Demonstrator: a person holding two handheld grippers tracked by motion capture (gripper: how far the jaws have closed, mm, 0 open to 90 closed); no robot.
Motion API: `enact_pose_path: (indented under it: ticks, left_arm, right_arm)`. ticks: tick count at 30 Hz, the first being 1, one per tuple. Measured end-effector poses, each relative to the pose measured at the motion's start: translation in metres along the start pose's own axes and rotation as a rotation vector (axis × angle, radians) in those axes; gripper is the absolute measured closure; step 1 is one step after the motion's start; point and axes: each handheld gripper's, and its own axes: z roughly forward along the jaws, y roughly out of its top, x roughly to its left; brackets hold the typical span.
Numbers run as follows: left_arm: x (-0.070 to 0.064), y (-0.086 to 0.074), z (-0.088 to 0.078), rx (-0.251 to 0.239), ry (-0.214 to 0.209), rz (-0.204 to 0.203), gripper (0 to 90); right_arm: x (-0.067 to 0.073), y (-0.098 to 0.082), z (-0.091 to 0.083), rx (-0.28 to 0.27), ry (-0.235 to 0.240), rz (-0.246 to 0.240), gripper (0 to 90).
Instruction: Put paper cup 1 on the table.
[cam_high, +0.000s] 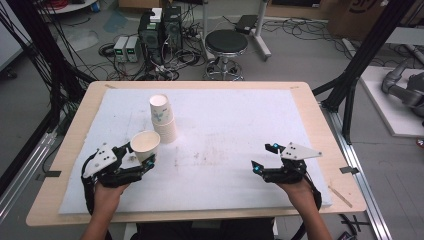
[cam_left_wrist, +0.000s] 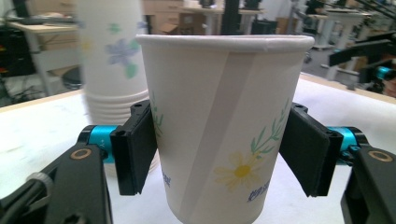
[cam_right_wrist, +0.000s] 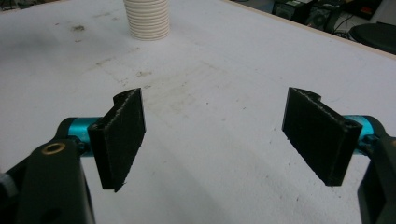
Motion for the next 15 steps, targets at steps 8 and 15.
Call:
enact_pose_path:
  ticks: [8,15]
  left_arm:
    - [0.019,-0.008,-0.015,0.005,0.103,-0.02,30.8]
    - [0.047,-0.013,-0.02,0.027,0.227,-0.039,30.7]
  right_arm:
    - [0.002,0.001,-0.001,-0.008,-0.003,-0.01,22.1]
    - [0.001,0.0,-0.001,-0.012,0.005,-0.016,22.1]
